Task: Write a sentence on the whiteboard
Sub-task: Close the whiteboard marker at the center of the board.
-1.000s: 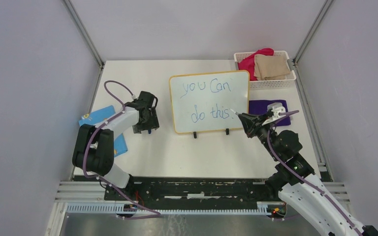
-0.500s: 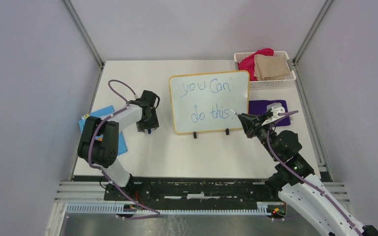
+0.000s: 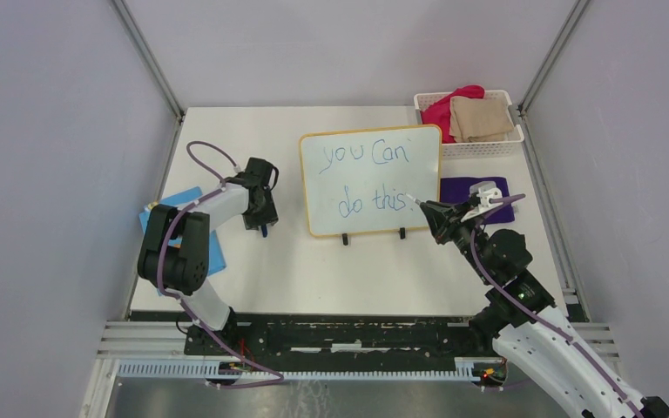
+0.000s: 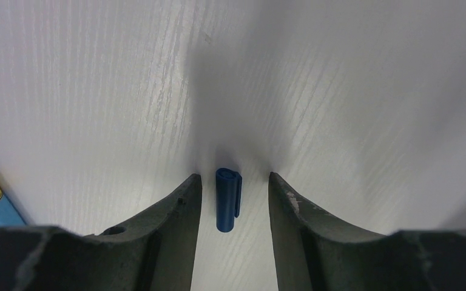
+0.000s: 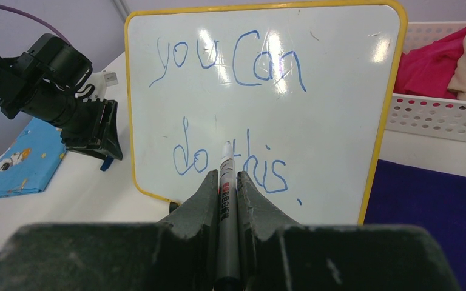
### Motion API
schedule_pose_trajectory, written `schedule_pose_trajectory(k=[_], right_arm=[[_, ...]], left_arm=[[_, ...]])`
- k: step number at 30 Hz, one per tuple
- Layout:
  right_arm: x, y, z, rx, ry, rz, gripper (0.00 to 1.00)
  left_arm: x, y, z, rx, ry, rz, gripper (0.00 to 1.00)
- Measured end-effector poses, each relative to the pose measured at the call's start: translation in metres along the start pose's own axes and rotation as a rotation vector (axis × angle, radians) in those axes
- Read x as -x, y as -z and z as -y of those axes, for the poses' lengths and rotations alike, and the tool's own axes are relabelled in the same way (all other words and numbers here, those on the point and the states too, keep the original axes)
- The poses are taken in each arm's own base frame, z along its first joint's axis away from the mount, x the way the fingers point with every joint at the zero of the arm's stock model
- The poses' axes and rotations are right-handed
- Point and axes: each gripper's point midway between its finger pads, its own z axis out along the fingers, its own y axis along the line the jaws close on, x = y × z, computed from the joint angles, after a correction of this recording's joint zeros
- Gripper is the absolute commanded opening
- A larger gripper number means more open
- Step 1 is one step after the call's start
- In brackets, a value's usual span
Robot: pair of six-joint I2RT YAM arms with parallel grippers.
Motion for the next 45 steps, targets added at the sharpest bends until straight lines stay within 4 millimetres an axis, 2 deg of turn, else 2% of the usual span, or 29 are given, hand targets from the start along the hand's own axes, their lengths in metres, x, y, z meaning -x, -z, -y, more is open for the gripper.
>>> schedule_pose_trajectory(k=[10,30,40,45], right_arm=[[-0.0004,-0.0002,0.0001,0.000,0.000,-0.001,0.00],[-0.0011,-0.0006,0.0001,-0.001,0.000,-0.004,0.00],[-0.0014,-0.0007,0.0003,-0.001,0.000,-0.005,0.00],[-0.0015,-0.0007,0.0003,-0.001,0.000,-0.006,0.00]], left_arm=[[0.0017,-0.0015,-0.0010,-0.011,-0.023,0.012,0.43],[-0.0017,-0.0012,-0.0032,-0.026,-0.050,0.031,0.40],[-0.0036,-0.0009,-0.0032,-0.037,-0.051,0.023,0.26],[-0.0041,-0.0009,-0.0035,-0.038,-0.051,0.024,0.15]])
